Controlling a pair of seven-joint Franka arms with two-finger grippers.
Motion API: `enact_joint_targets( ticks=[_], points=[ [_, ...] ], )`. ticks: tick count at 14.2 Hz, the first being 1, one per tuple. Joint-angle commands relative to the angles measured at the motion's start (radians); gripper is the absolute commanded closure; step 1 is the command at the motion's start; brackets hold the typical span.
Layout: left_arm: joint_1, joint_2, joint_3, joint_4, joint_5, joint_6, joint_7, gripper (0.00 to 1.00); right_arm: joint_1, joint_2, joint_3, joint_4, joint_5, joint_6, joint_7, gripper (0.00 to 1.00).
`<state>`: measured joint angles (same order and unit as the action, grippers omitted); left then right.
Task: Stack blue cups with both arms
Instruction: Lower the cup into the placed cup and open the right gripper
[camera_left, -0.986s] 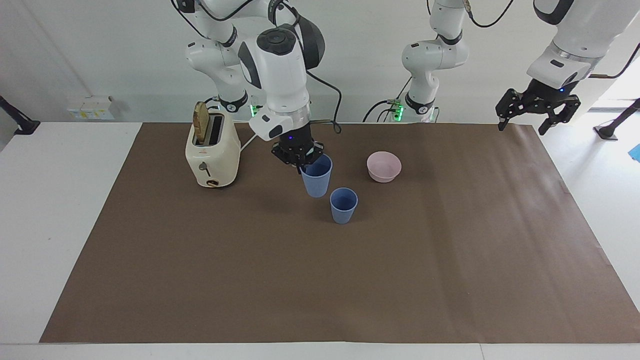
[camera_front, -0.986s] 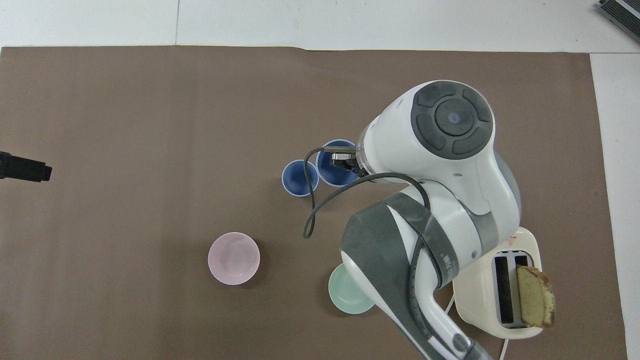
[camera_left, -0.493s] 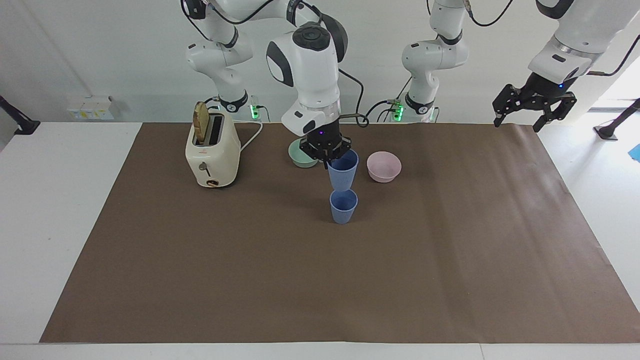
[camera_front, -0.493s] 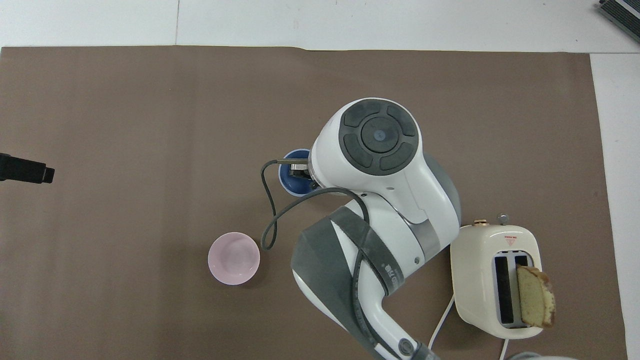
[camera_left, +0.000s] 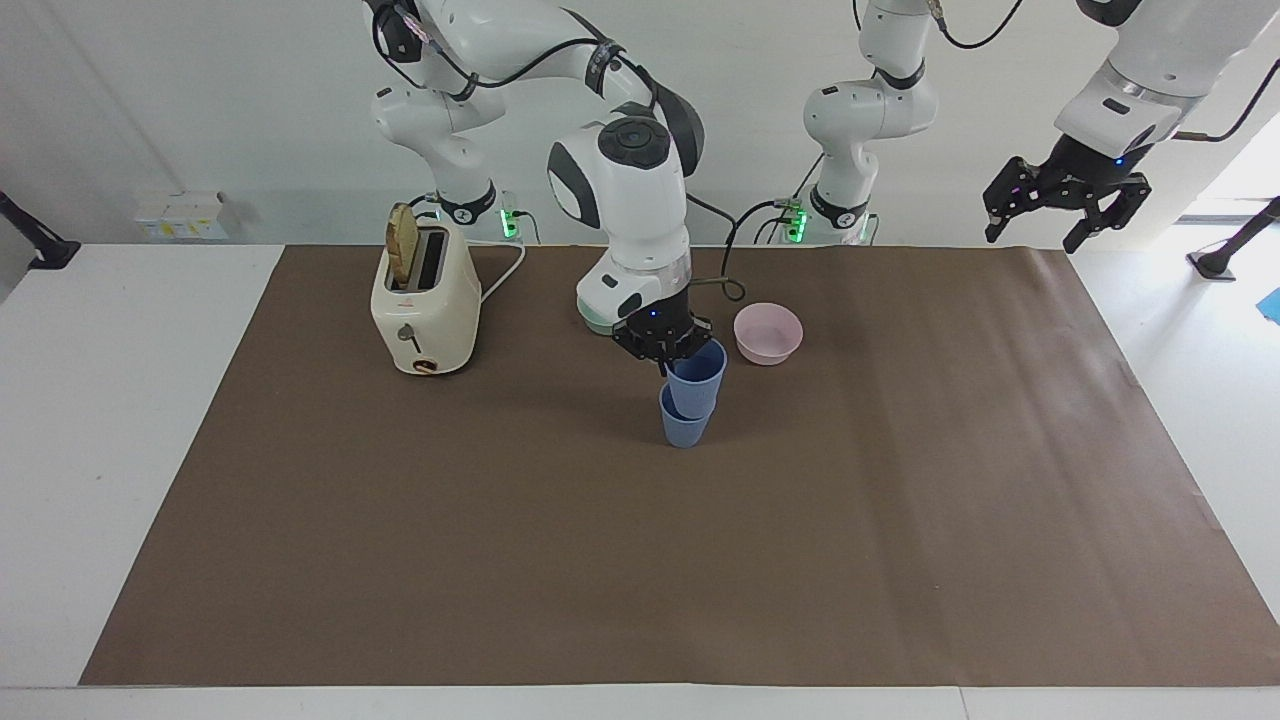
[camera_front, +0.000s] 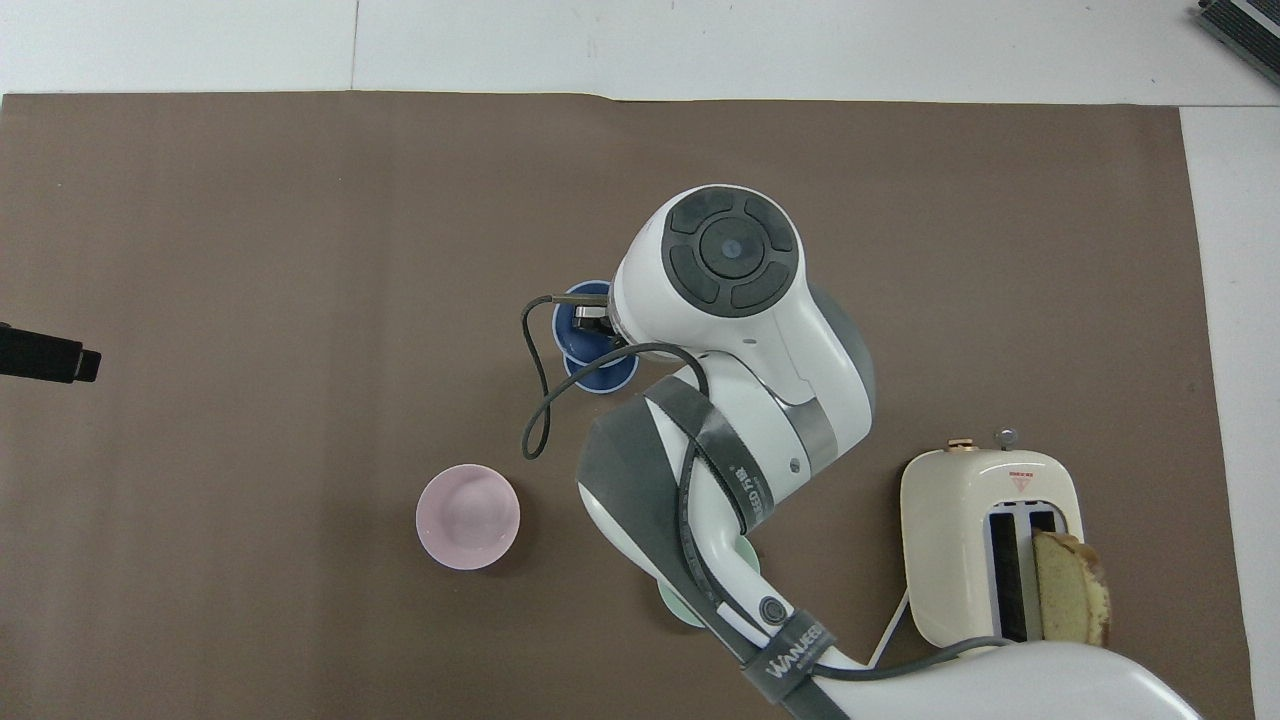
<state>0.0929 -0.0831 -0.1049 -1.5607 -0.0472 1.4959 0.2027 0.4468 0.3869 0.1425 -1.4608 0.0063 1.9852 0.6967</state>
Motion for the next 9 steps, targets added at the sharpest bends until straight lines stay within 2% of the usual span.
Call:
enact_joint_targets(
  ticks=[1,9],
  points=[
    [-0.009,-0.012,0.007,-0.005,-0.006,0.0,-0.011,0.0,-0.013,0.007,0.008,0.016,-0.022,-0.002,0.02,1.0],
    [-0.009,-0.015,0.008,-0.012,-0.005,-0.014,-0.008,0.0,-0.005,0.0,0.008,-0.016,-0.012,-0.052,0.021,1.0]
  ],
)
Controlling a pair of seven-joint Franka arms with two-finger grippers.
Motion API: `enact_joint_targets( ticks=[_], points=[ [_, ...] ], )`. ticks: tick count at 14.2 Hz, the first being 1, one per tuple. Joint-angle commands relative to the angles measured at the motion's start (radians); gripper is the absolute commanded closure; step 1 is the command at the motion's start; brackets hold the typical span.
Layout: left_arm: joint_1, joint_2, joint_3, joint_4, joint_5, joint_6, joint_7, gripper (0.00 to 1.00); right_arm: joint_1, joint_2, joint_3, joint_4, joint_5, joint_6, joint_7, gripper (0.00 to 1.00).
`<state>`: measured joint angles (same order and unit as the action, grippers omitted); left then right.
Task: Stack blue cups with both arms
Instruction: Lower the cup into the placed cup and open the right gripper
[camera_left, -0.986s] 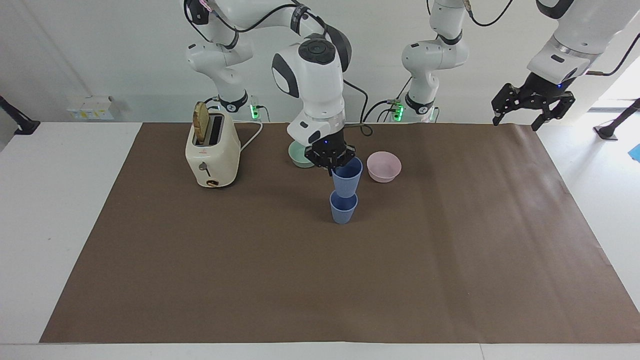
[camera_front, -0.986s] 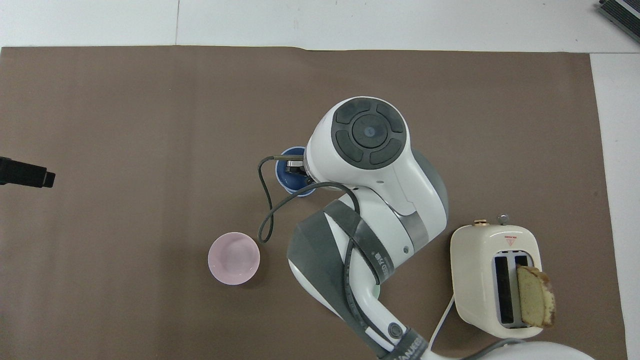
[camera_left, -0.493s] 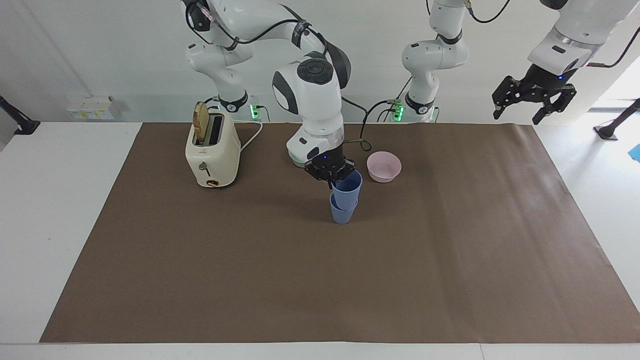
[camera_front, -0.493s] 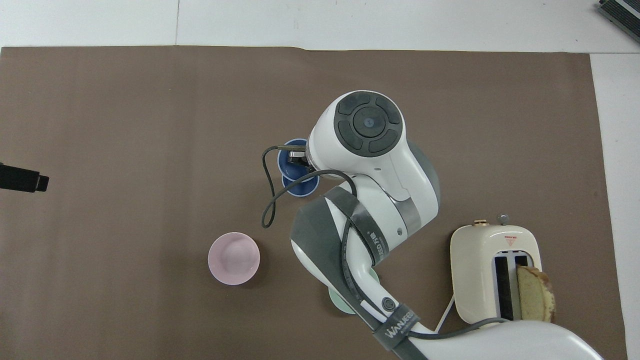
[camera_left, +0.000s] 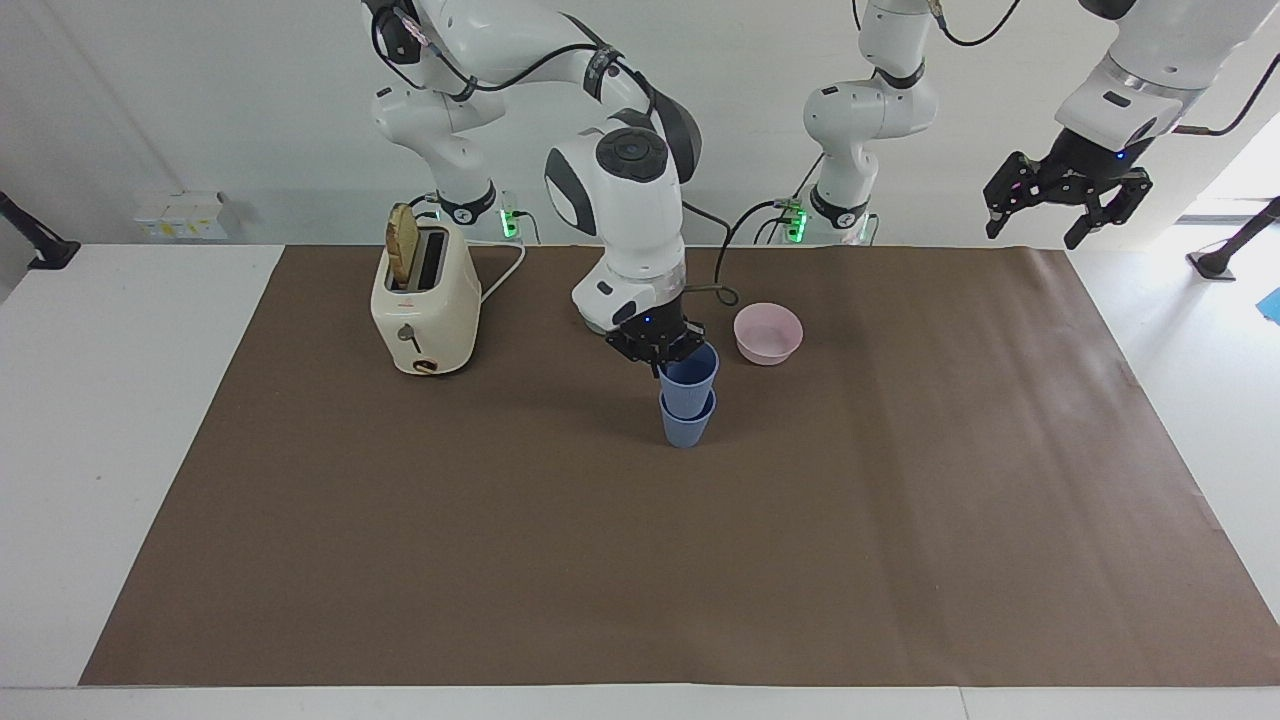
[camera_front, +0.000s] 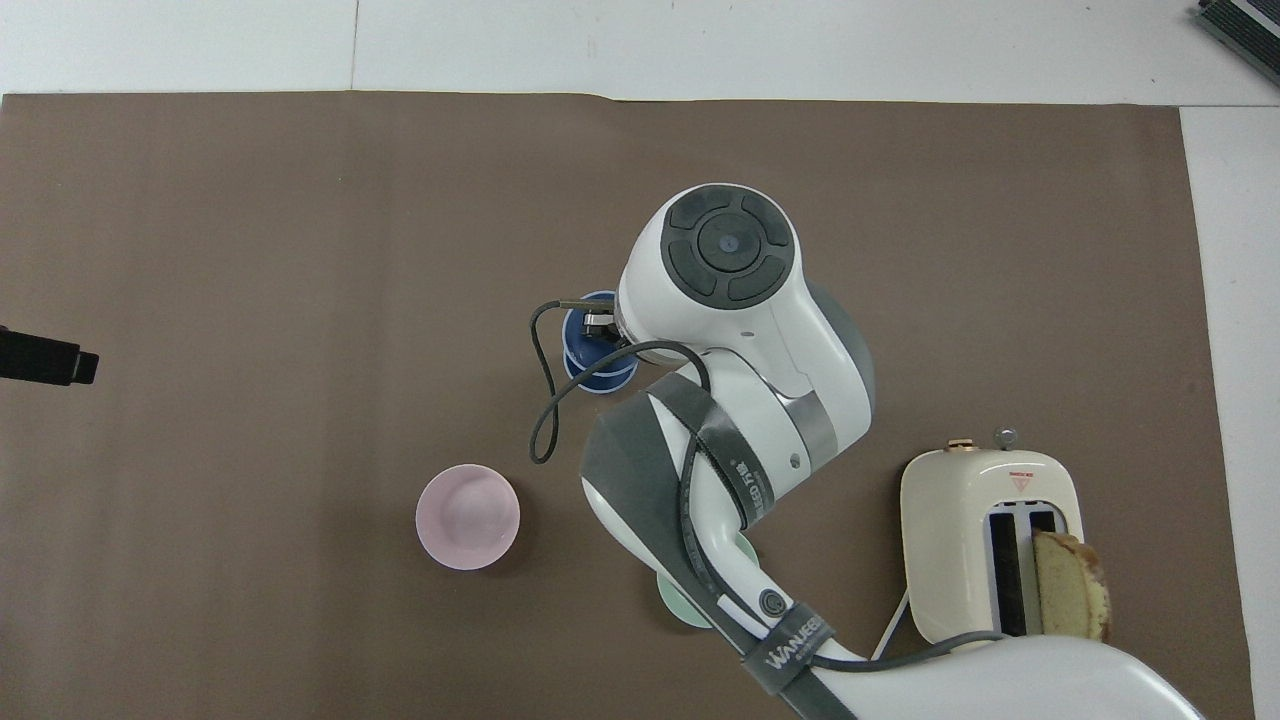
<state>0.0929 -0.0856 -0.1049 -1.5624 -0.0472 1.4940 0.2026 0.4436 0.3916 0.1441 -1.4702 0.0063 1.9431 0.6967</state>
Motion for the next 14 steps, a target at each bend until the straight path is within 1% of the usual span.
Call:
enact_joint_targets(
  ticks=[1,7,10,14],
  points=[
    [-0.009,-0.013,0.008,-0.01,-0.005,-0.012,-0.008,0.0,-0.002,-0.005,0.008,-0.007,-0.011,-0.009,0.02,1.0],
    [-0.009,-0.014,0.008,-0.013,-0.005,-0.011,-0.006,0.0,0.006,0.007,0.008,-0.01,-0.017,0.014,0.021,1.0],
    [-0.009,-0.014,0.008,-0.013,-0.005,-0.011,-0.006,0.0,0.007,0.035,0.006,-0.016,-0.022,0.028,0.021,1.0],
    [-0.009,-0.014,0.008,-0.015,-0.005,-0.011,-0.006,0.0,0.007,0.038,0.006,-0.024,-0.022,0.033,0.02,1.0]
  ],
)
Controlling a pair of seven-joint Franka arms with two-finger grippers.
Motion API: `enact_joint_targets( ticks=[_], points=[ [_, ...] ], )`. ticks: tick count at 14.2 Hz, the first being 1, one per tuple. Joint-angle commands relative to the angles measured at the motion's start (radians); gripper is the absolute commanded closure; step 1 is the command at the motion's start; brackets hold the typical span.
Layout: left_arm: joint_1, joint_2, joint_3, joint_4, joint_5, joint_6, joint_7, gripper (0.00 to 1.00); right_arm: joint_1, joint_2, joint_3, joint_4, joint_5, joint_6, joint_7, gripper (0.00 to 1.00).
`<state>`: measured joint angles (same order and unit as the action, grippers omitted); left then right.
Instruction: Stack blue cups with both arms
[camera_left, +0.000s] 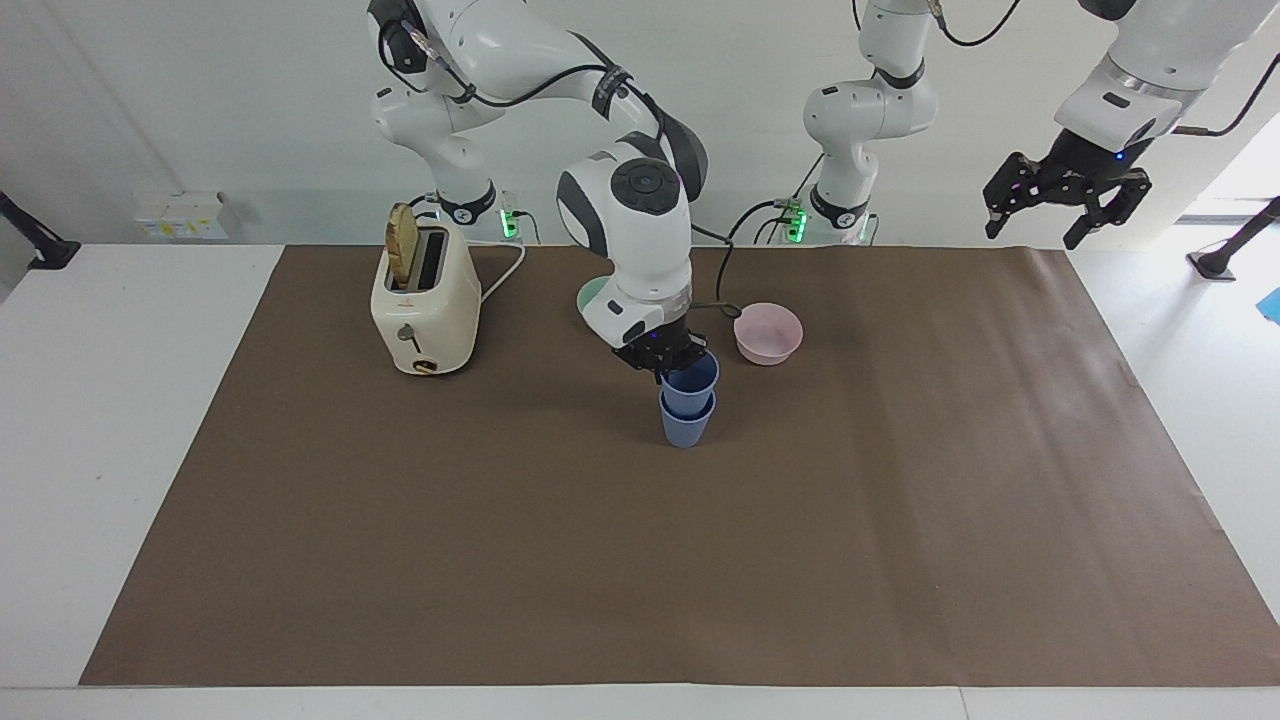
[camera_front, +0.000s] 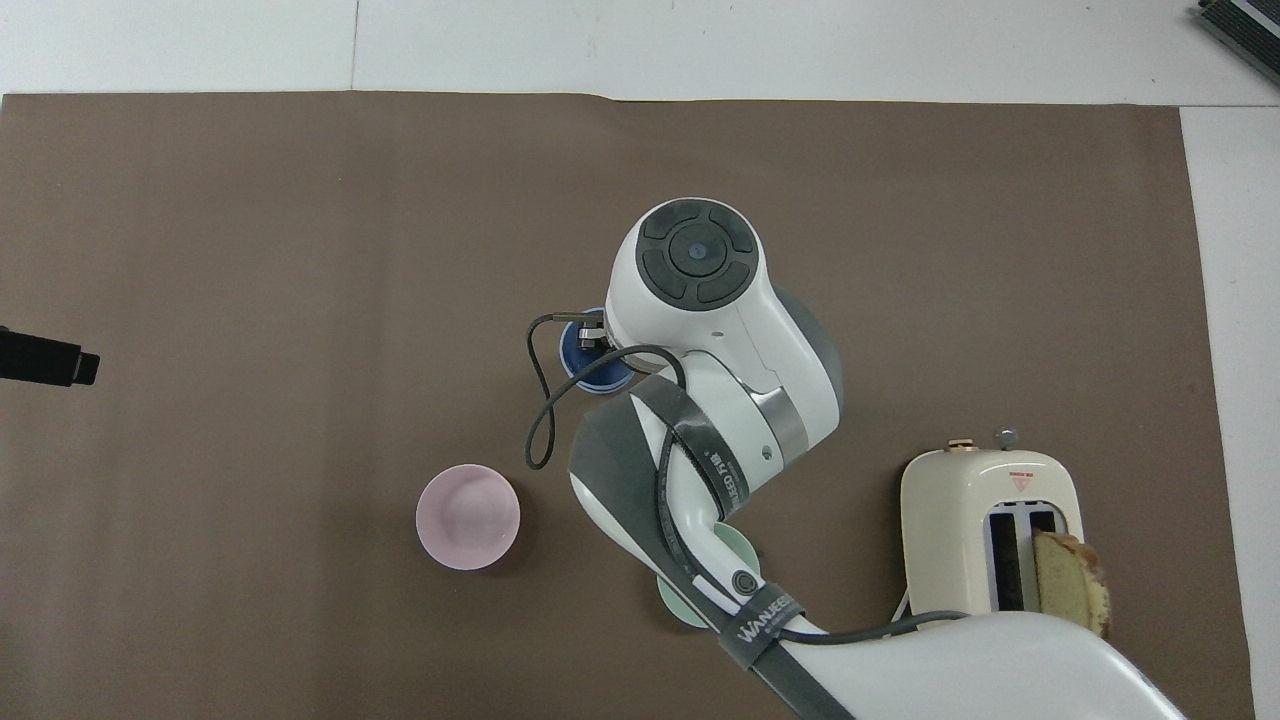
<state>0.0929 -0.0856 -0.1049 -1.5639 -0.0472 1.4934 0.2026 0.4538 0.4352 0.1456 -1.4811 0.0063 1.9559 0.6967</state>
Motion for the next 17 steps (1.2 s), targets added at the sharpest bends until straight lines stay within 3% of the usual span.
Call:
enact_joint_targets(
  ticks=[1,5,6,7,11,12,13,17],
  points=[
    [-0.009,-0.014,0.008,-0.013,-0.005,-0.01,-0.006,0.0,-0.004,-0.003,0.006,-0.015,-0.022,0.026,0.018,1.0],
    [-0.009,-0.014,0.008,-0.013,-0.005,-0.01,-0.006,0.0,-0.007,0.007,0.005,-0.015,-0.022,0.032,0.015,1.0],
    [-0.009,-0.014,0.008,-0.013,-0.005,-0.01,-0.006,0.0,-0.009,0.007,0.005,-0.015,-0.02,0.032,0.015,0.9],
    [-0.009,-0.014,0.008,-0.013,-0.005,-0.01,-0.006,0.0,-0.01,0.007,0.006,-0.015,-0.02,0.032,0.014,0.73],
    [-0.009,-0.014,0.008,-0.013,-0.005,-0.009,-0.006,0.0,-0.009,0.008,0.006,-0.01,-0.022,0.038,0.012,0.55],
    [-0.009,-0.014,0.008,-0.013,-0.005,-0.007,-0.006,0.0,-0.007,0.01,0.006,-0.008,-0.023,0.032,0.012,0.39],
    [-0.009,-0.014,0.008,-0.013,-0.005,-0.007,-0.006,0.0,-0.007,0.01,0.005,-0.007,-0.025,0.028,0.012,0.0],
    [-0.01,-0.014,0.007,-0.013,-0.002,-0.007,-0.002,0.0,-0.067,-0.021,-0.003,0.013,-0.078,-0.024,-0.011,0.0]
  ],
)
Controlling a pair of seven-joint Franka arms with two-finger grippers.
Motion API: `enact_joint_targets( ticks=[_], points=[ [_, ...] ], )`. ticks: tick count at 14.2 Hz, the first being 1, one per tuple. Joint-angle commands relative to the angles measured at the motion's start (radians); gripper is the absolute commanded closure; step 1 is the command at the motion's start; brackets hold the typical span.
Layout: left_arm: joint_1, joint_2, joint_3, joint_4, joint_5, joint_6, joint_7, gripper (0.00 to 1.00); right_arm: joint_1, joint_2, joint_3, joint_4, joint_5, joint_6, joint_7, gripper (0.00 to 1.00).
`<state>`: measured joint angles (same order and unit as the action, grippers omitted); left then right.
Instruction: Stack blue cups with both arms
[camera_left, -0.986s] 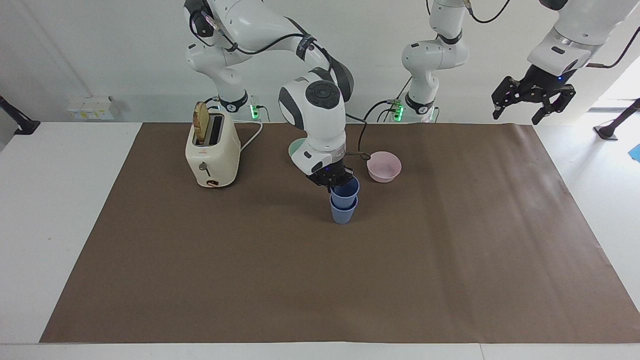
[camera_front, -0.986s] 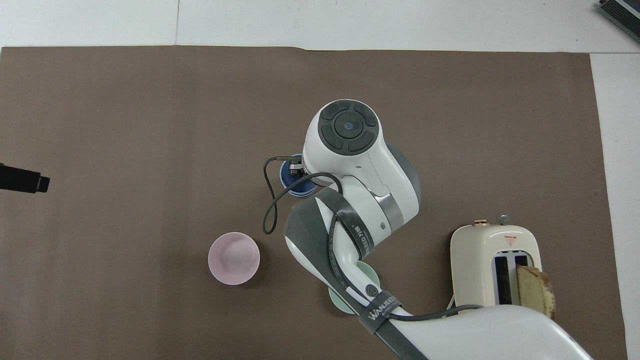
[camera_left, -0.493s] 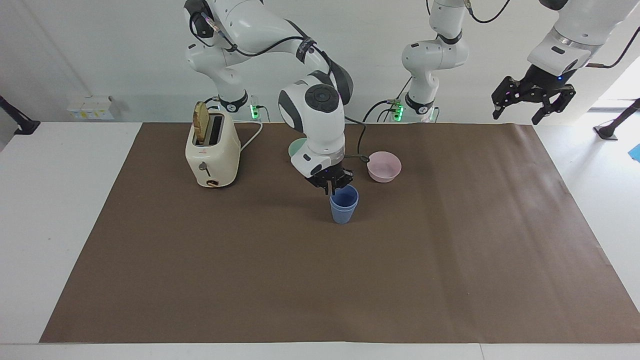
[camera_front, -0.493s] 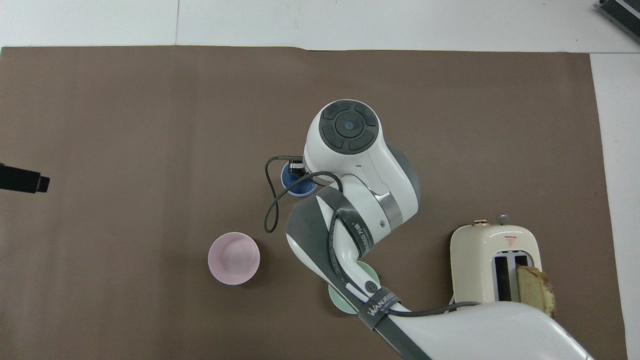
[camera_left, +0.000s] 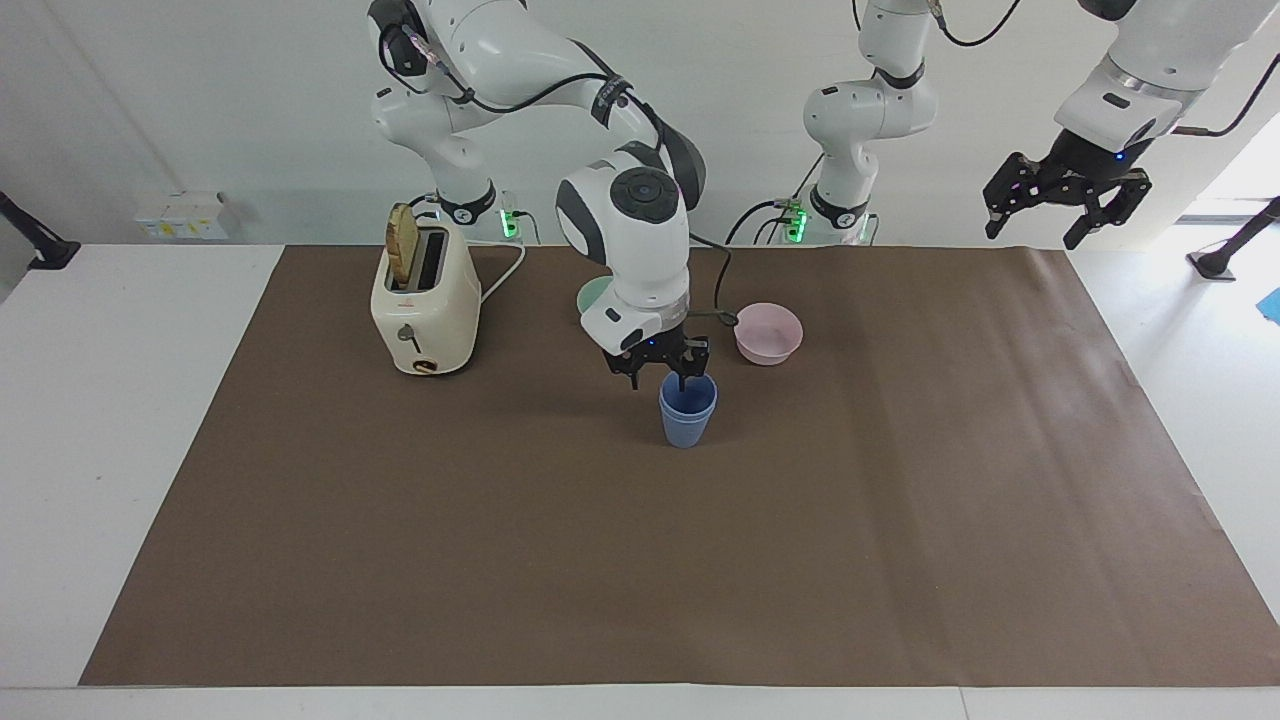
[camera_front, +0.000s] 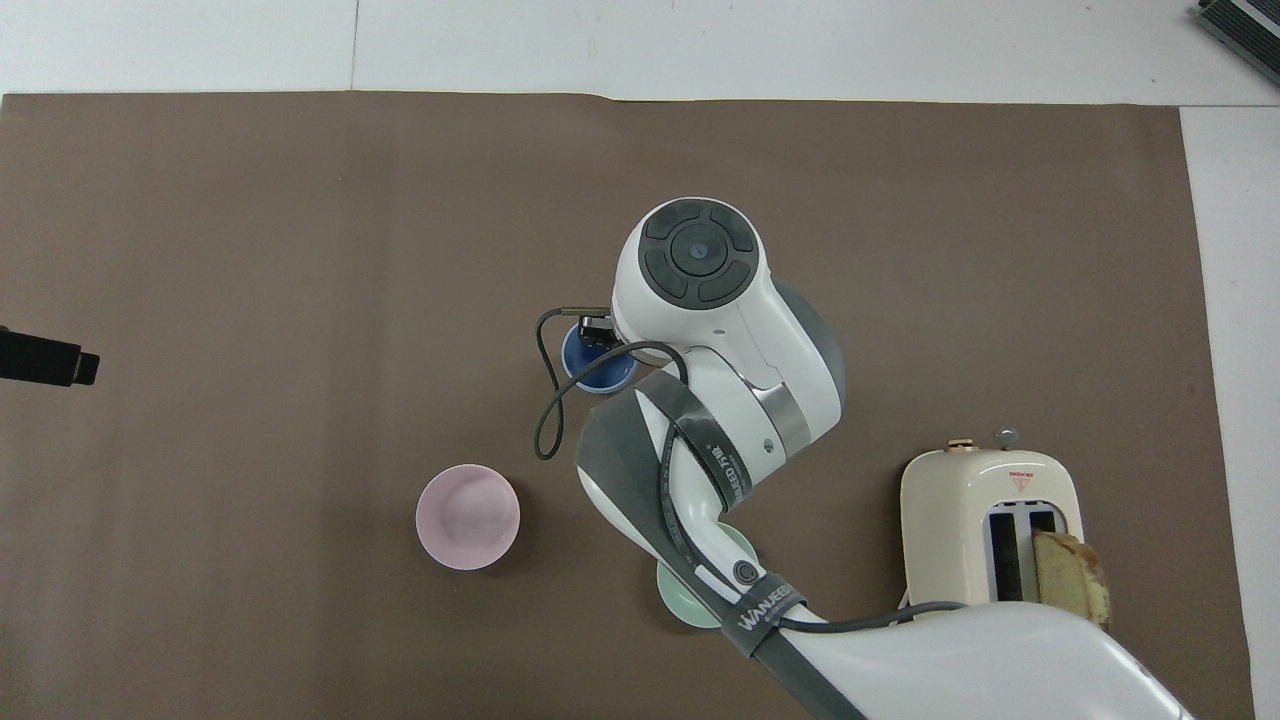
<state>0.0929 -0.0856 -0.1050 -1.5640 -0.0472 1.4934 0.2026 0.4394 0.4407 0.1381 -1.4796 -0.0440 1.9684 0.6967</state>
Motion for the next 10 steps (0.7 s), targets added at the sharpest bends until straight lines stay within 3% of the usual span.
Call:
enact_joint_targets(
  ticks=[1,6,10],
  points=[
    [-0.01,-0.014,0.007,-0.013,0.0,-0.007,-0.002,0.0,-0.079,-0.051,0.005,0.022,-0.028,-0.071,-0.046,0.0],
    [-0.022,-0.008,0.004,-0.014,0.032,-0.007,0.001,0.0,-0.186,-0.145,-0.002,0.03,-0.054,-0.192,-0.244,0.0],
    [-0.021,-0.011,0.004,-0.019,0.03,-0.004,-0.009,0.0,-0.315,-0.218,0.0,0.027,-0.077,-0.239,-0.536,0.0]
  ],
)
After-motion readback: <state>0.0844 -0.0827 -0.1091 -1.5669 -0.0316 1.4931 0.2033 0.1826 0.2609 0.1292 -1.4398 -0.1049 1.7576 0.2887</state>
